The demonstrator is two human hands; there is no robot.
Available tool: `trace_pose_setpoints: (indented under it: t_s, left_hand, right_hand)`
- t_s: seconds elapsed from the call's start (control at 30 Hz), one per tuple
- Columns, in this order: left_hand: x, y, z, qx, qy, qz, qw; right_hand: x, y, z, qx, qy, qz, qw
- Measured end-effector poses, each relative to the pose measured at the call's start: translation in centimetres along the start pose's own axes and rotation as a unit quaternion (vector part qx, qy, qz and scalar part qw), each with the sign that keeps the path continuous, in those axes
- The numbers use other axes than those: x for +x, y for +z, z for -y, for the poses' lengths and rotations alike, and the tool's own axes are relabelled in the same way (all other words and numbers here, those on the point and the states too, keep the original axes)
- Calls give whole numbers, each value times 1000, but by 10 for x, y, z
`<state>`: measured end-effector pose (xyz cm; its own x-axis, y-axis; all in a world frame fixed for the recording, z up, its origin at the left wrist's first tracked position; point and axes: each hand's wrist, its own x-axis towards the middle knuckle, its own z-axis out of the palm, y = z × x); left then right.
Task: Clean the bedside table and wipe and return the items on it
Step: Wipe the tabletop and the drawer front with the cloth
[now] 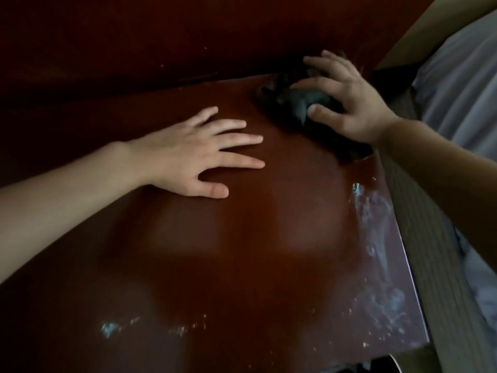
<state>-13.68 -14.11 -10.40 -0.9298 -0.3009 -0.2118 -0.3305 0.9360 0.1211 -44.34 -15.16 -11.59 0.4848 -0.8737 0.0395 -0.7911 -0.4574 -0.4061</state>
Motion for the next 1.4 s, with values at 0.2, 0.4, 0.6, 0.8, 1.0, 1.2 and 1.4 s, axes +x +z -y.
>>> trace_pose_setpoints:
  t_s: [0.2,0.4,0.6,0.8,1.0,1.2,1.4]
  left_hand:
    - [5,4,9,16,44,-10,999]
    - [11,2,14,9,54,-6,998]
    - [10,4,14,21,62,-18,998]
    - [13,3,10,8,50,-21,998]
    - [12,2,13,27,61,-25,997]
    - [-6,8,7,-3,48,-19,999]
    - [-64,15,7,-21,-7,1,1000]
  right_hand:
    - [-81,7,13,-2,-73,34,997]
    - [0,-12,-26,-15,-23,0,1000]
    - [-60,9,2,-39,-33,-10,999]
    - [-40,-10,-18,-64,-61,24,996]
    - [-23,-6,-24,-42,49,-21,998]
    - [-101,13,47,11,4,26,1000]
    - [29,27,52,-14,-60,15,998]
